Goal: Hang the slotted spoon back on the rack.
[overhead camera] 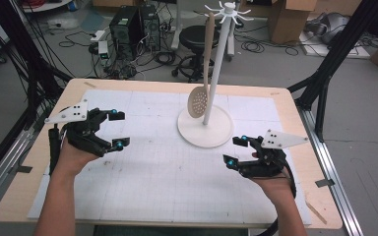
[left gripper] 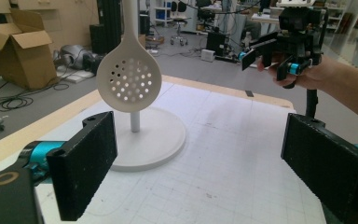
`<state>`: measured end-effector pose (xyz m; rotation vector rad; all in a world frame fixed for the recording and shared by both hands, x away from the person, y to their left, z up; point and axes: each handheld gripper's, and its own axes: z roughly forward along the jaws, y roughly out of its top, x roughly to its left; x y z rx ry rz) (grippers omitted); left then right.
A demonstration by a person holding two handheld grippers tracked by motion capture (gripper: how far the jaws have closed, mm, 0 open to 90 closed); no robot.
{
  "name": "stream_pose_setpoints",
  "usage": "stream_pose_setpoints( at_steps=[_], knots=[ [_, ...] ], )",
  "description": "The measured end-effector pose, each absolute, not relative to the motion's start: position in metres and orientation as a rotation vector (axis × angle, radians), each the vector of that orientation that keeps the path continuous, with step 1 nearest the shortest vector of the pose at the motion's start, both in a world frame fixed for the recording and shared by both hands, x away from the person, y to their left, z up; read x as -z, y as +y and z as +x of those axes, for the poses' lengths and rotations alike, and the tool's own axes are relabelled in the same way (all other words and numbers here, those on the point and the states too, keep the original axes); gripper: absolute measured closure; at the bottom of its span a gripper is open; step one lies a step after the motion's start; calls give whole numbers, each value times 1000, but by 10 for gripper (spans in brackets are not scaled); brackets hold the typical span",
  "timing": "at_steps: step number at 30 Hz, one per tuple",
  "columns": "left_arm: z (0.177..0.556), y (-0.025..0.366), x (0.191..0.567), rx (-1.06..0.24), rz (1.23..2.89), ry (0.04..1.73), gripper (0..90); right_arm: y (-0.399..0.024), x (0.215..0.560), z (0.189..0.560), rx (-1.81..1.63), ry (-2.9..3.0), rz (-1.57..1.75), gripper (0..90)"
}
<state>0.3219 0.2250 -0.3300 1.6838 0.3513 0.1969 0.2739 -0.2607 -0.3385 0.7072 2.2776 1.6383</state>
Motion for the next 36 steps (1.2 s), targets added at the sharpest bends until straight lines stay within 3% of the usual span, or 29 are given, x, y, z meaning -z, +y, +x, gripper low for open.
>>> stream_pose_setpoints(
  at_steps=[18, 27, 36],
  knots=[
    [314, 231, 365, -207, 1699, 404, 76, -264, 346, 280, -1613, 2285, 744, 283],
    [317, 229, 370, -191, 1699, 407, 17, -267, 352, 283, -1610, 2290, 763, 279],
    [309, 228, 367, -194, 1699, 380, 17, -262, 350, 283, -1605, 2296, 749, 279]
  ],
)
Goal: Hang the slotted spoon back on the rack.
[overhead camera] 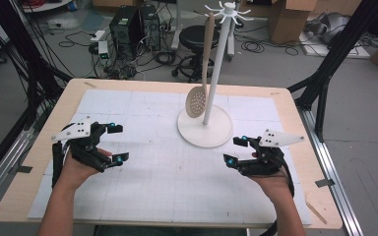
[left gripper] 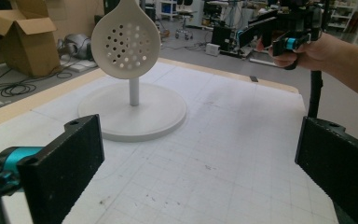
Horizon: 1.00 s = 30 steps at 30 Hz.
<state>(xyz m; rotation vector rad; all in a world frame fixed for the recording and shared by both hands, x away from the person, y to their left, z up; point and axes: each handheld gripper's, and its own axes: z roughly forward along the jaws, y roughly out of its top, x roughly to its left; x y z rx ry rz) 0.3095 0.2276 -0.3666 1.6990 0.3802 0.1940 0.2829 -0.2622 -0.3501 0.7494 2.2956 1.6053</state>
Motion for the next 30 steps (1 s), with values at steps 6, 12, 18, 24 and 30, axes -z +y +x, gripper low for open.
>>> stream_pose_setpoints(
  at_steps=[6, 12, 18, 24, 30],
  knots=[
    [307, 232, 368, -187, 1706, 386, 17, -259, 348, 286, -1625, 2294, 736, 279],
    [310, 232, 370, -185, 1701, 398, 17, -260, 348, 287, -1618, 2290, 737, 280],
    [312, 231, 372, -195, 1708, 408, 17, -261, 346, 285, -1618, 2286, 738, 280],
    [315, 233, 375, -204, 1705, 442, 17, -261, 350, 287, -1612, 2299, 754, 280],
    [319, 235, 380, -209, 1702, 473, 17, -269, 357, 289, -1584, 2300, 797, 280]
  ],
)
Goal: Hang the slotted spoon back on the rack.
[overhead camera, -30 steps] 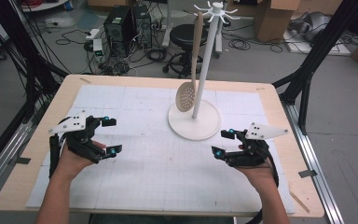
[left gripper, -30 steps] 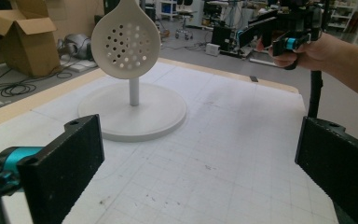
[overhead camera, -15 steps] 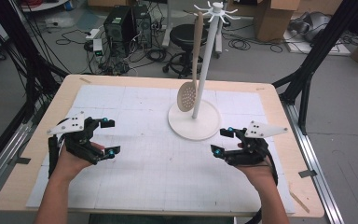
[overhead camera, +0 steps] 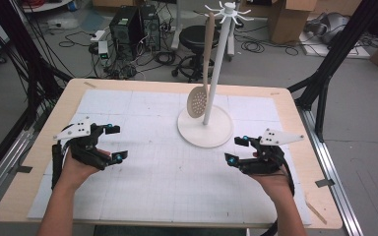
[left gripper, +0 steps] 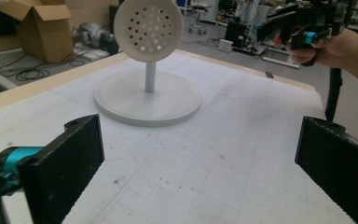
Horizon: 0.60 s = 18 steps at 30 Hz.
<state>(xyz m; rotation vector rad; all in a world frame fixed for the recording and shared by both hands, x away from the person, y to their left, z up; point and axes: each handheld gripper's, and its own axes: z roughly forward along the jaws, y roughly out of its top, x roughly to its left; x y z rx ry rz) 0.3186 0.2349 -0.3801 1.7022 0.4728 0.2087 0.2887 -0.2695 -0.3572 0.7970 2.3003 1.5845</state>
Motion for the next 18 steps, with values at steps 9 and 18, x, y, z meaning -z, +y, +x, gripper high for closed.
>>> stream_pose_setpoints(
  at_steps=[9, 18],
  knots=[
    [317, 235, 378, -222, 1683, 459, 17, -270, 358, 287, -1581, 2293, 815, 280],
    [317, 234, 378, -220, 1691, 458, 17, -269, 356, 286, -1586, 2292, 800, 280]
  ],
)
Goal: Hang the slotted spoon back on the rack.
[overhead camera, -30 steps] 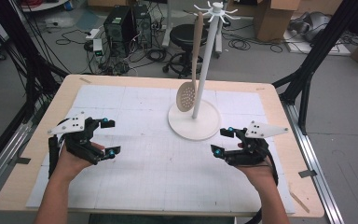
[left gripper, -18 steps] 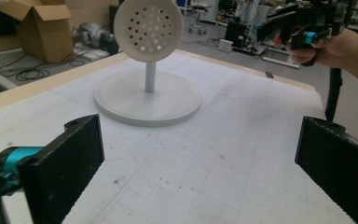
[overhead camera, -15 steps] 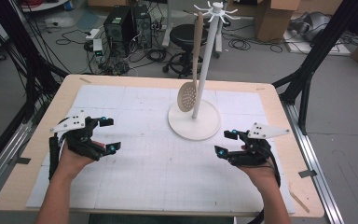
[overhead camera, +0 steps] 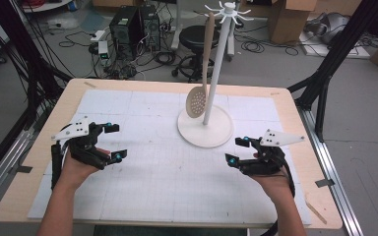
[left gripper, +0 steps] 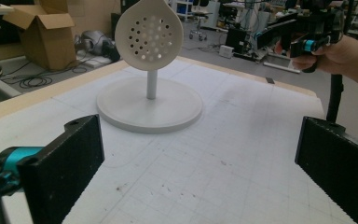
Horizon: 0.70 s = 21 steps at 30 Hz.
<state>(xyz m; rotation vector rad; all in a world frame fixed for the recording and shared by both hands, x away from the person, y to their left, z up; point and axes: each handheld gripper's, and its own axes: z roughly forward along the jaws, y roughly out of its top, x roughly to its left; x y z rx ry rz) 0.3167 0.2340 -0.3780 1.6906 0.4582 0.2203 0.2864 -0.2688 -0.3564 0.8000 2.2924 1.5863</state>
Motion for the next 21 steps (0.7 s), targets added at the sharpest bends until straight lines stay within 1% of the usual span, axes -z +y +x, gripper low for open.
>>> stream_pose_setpoints(
  at_steps=[21],
  knots=[
    [317, 232, 379, -218, 1702, 454, 17, -268, 357, 286, -1589, 2292, 803, 280]
  ],
)
